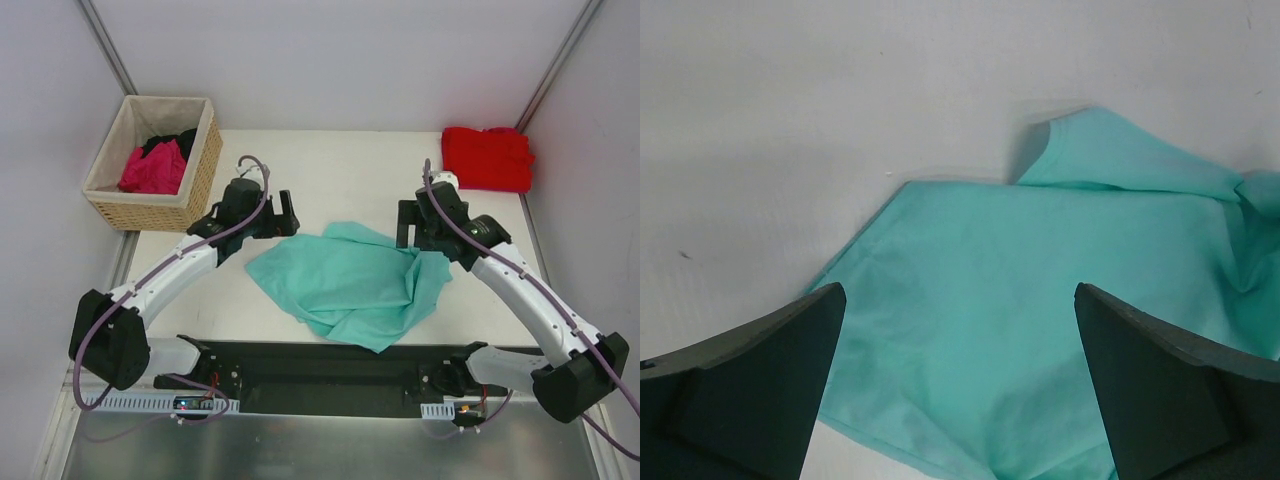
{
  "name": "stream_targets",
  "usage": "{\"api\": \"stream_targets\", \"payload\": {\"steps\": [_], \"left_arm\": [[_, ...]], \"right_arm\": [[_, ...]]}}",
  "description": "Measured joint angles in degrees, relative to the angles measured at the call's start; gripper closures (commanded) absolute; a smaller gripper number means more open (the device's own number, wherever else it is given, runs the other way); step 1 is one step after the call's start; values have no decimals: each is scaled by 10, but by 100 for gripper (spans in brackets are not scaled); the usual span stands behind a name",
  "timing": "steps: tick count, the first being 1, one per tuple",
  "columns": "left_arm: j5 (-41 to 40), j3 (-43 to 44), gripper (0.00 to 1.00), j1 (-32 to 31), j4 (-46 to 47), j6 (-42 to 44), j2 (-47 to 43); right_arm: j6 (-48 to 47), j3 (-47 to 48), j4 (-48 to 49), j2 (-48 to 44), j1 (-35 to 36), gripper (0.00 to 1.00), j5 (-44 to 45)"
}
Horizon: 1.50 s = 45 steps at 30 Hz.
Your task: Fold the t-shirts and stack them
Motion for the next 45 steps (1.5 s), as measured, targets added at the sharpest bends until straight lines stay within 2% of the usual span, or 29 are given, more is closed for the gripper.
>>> {"api": "stream_targets", "payload": {"steps": [4, 8, 13, 17, 22, 28, 31, 34, 35, 37, 38, 40, 41, 43, 44, 45], "left_arm": [[-5, -11, 1, -35, -3, -14, 17], [-42, -77, 1, -62, -30, -44, -26], [-91, -132, 1, -45, -91, -76, -82], [-126, -154, 1, -35, -110, -99, -89], [-151, -162, 1, -31, -115, -120, -55], [-161, -162, 7, -20, -101, -133, 10], [-166, -159, 14, -12, -95, -137, 30], [-172, -152, 26, -4, -87, -141, 45], [-172, -150, 34, -4, -83, -144, 49], [-175, -144, 42, 0, -74, -146, 57], [-177, -142, 52, 3, -70, -147, 63], [-179, -139, 60, 7, -62, -149, 73], [-182, -136, 69, 10, -60, -146, 79], [-184, -134, 75, 13, -56, -146, 83], [-185, -133, 83, 14, -53, -146, 86], [-186, -132, 87, 15, -50, -146, 88]], "right_arm": [[5, 0, -10, -14, 42, 0, -2], [13, -12, -16, -37, 66, 0, -1], [20, -26, -21, -57, 71, 0, 1], [25, -28, -21, -57, 84, 0, 1], [30, -40, -23, -71, 101, 0, 3], [30, -45, -38, -111, 104, 0, 12], [30, -46, -48, -133, 104, 0, 17], [30, -46, -52, -150, 104, 0, 21], [30, -46, -53, -153, 104, 0, 22], [30, -46, -56, -156, 104, 0, 23], [30, -46, -57, -156, 104, 0, 23], [30, -46, -58, -156, 105, 1, 20], [30, -47, -59, -156, 108, 0, 16], [30, -49, -56, -156, 116, 1, 8], [30, -53, -54, -157, 124, 1, 2], [30, -56, -53, -157, 134, 1, -5]]}}
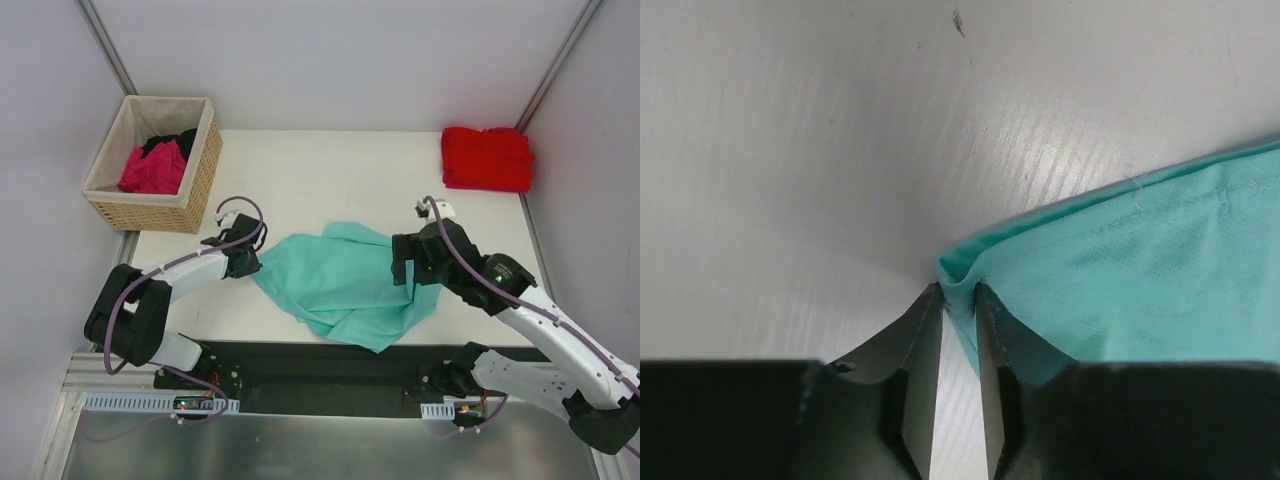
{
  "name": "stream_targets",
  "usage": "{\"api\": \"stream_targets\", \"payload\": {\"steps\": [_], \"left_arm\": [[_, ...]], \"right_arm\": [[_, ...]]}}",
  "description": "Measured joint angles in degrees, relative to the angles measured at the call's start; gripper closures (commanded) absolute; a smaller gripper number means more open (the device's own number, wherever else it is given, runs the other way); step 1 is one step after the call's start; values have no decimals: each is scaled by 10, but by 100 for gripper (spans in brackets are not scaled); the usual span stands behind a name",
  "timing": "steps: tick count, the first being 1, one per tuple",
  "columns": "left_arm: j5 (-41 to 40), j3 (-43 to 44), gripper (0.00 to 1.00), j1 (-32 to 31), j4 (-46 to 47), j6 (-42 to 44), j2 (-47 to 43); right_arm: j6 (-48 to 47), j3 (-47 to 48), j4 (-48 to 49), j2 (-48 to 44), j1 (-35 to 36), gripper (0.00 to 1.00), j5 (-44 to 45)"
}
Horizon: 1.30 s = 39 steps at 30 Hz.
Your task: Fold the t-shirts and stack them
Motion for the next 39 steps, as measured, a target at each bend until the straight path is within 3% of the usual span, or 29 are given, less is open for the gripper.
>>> {"api": "stream_targets", "payload": {"steps": [3, 14, 22, 26, 31, 39], "left_arm": [[0, 3, 100, 3, 6, 0, 6], [7, 12, 100, 3, 29, 12, 12], [20, 93, 100, 3, 1, 47, -78], [16, 155, 100, 3, 0, 66, -86], [16, 170, 100, 3, -6, 77, -79], [17, 170, 100, 3, -19, 92, -50]], "right_arm": [[0, -8, 4, 3, 40, 2, -15], [7, -20, 16, 21, 128, 2, -24], [17, -29, 30, 42, 224, 2, -40], [19, -10, 37, 120, 300, 1, -43], [19, 45, 54, 235, 377, 2, -54], [6, 162, 92, 376, 427, 1, -77]]}}
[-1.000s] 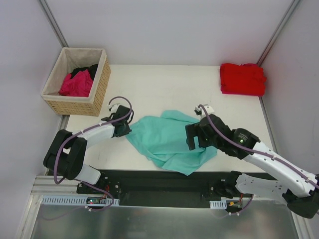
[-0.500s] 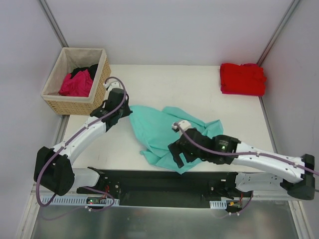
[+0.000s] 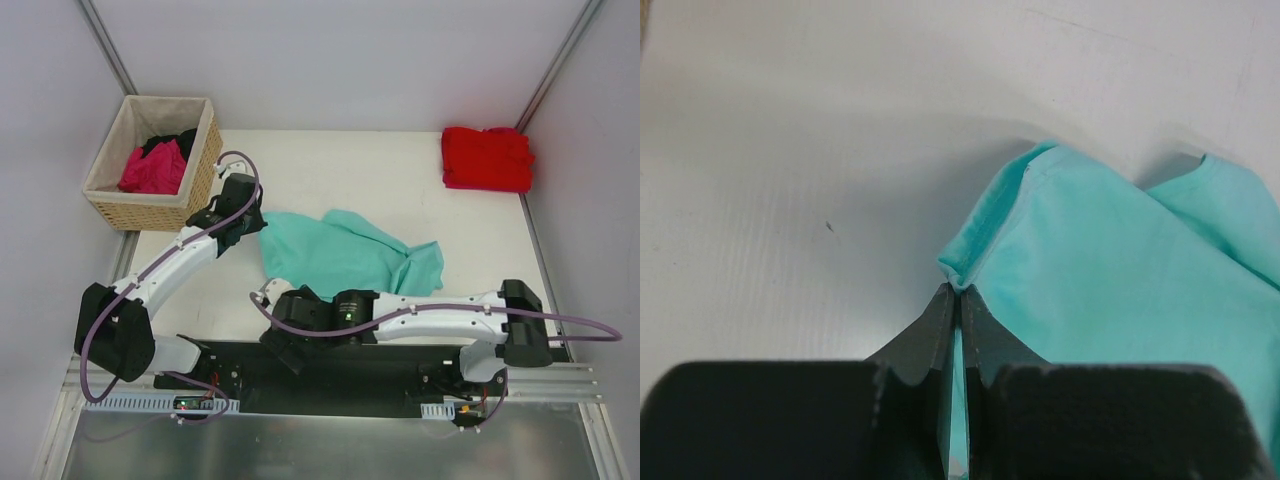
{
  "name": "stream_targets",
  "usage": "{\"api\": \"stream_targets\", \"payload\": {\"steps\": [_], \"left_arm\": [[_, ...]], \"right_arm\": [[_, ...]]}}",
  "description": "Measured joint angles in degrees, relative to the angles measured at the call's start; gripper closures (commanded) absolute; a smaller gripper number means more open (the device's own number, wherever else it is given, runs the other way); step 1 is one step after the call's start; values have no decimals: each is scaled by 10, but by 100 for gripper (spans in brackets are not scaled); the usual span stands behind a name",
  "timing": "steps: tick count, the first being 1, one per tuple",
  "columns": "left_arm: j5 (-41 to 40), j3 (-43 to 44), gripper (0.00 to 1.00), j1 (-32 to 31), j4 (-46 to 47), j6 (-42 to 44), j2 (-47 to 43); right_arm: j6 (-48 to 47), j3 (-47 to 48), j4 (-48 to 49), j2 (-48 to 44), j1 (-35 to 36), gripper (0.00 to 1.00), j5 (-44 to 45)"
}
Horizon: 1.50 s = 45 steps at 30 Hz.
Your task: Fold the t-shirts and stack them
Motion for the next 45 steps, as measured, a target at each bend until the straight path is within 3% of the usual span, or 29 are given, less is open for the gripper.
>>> {"api": "stream_targets", "payload": {"steps": [11, 21, 28, 45], "left_arm": [[0, 13, 100, 0, -6, 19, 0], [5, 13, 100, 2, -6, 24, 0], [14, 13, 100, 10, -6, 25, 0], [19, 12, 100, 27, -6, 25, -34]], "right_arm": [[-47, 23, 108, 162, -34, 1, -51], [-104, 82, 138, 210, -111, 2, -118], [-127, 151, 153, 262, -124, 2, -162], [-132, 124, 192, 287, -194, 2, -207]]}}
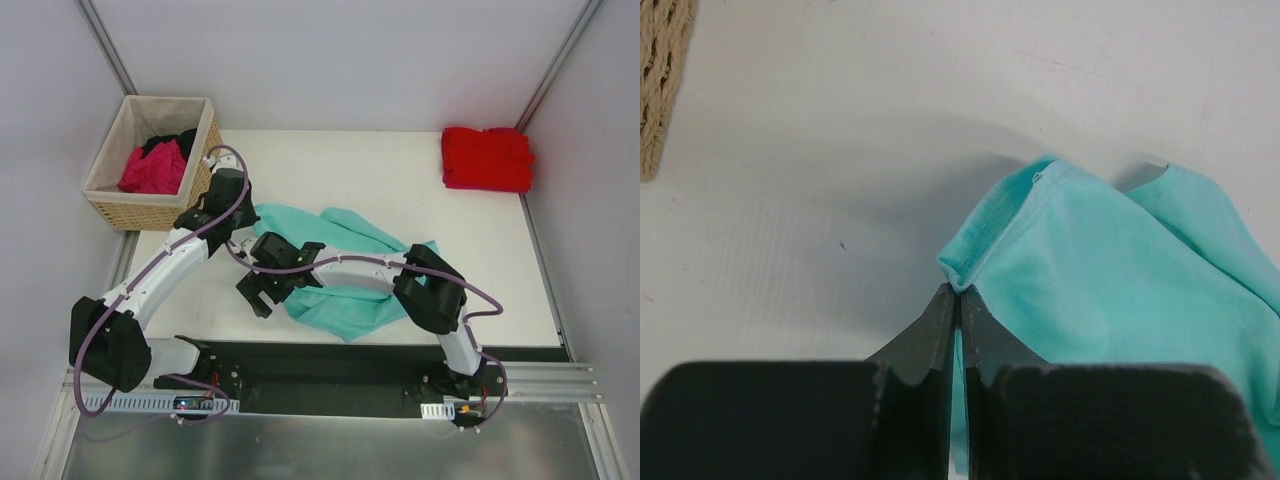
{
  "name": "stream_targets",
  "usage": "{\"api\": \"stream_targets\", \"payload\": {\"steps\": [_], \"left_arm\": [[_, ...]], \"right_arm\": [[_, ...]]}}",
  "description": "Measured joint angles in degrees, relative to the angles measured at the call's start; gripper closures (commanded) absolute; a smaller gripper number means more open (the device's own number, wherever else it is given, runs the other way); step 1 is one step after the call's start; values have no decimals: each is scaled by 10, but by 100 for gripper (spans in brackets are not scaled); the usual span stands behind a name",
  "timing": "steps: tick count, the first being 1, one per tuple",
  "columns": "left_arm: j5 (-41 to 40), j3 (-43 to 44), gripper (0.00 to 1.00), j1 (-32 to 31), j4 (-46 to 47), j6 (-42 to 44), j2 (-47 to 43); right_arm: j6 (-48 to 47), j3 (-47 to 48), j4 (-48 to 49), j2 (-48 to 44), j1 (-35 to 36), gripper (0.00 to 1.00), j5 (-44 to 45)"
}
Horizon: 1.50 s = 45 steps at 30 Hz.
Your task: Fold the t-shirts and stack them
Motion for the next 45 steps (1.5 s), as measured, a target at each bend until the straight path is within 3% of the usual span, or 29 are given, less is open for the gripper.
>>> {"api": "stream_targets", "payload": {"steps": [23, 39, 45], "left_arm": [[25, -2, 100, 7, 7, 0, 0], [29, -10, 100, 8, 27, 0, 0], [29, -11, 100, 11, 30, 0, 1]], "right_arm": [[-35, 46, -21, 0, -2, 2, -14], [-59, 59, -27, 36, -56, 3, -33], [-51, 55, -14, 37, -58, 14, -47]]}}
